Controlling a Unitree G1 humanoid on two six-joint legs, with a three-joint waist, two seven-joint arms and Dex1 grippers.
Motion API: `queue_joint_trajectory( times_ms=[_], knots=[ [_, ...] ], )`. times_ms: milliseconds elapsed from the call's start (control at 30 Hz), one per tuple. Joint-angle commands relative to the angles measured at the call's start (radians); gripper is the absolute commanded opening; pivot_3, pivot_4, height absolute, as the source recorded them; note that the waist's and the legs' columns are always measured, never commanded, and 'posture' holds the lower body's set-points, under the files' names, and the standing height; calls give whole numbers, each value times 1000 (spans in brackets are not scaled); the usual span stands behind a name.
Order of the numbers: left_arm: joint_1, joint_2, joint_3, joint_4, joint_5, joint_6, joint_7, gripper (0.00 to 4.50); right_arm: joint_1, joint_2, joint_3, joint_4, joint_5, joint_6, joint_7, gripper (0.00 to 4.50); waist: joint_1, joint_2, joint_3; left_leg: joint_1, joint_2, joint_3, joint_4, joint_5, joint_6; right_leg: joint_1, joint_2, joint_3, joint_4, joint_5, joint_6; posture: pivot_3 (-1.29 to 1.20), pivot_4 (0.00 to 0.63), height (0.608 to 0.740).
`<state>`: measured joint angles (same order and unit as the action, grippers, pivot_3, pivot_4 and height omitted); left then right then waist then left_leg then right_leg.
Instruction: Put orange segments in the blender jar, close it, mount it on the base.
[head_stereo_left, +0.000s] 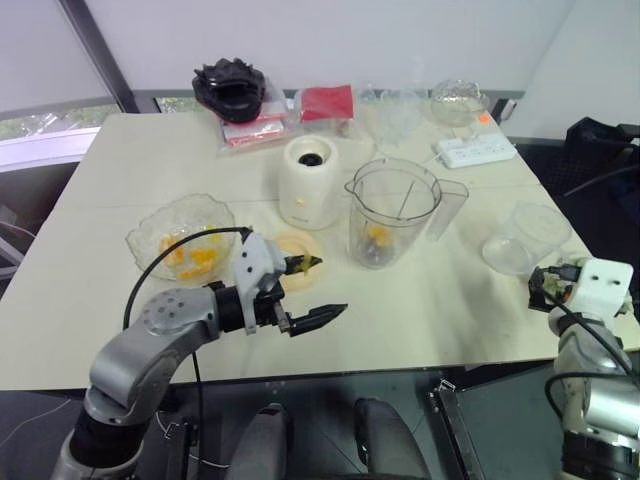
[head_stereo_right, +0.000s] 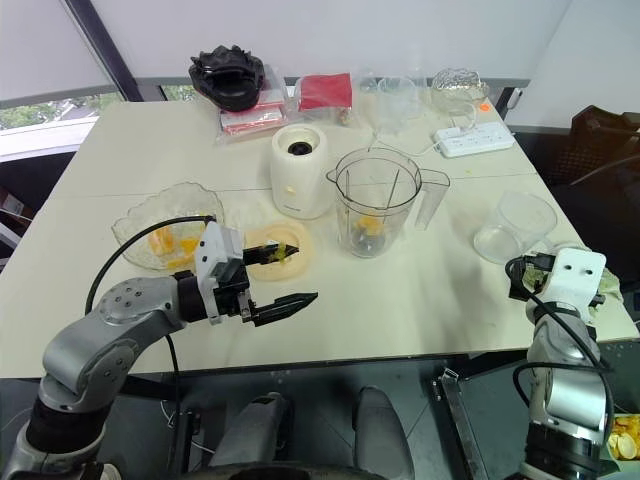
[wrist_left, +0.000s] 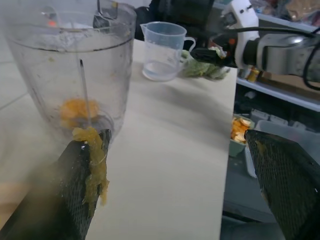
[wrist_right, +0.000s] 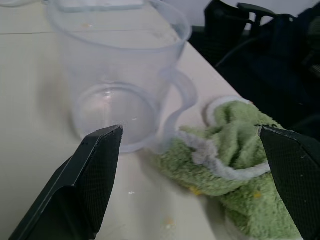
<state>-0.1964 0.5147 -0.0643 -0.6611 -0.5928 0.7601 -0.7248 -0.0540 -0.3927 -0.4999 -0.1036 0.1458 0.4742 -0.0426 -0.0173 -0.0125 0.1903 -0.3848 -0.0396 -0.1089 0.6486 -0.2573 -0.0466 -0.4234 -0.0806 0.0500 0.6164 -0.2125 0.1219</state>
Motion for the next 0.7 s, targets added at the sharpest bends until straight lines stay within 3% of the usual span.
queue_joint_trajectory(
  times_ms=[33,700],
  knots=[
    [2,6,4,-60,-36,10,23,4429,-37,-24,-37,39,-10,-33,-22,4500,0,0,0,0,0,0,0,0,0,0,0,0,0,0,0,0,150,740],
    [24,28,11,-72,-42,4,100,4429,-186,-76,-33,308,-27,-155,-66,4500,-1,1,0,0,0,0,0,0,0,0,0,0,0,0,0,0,150,740]
  ],
)
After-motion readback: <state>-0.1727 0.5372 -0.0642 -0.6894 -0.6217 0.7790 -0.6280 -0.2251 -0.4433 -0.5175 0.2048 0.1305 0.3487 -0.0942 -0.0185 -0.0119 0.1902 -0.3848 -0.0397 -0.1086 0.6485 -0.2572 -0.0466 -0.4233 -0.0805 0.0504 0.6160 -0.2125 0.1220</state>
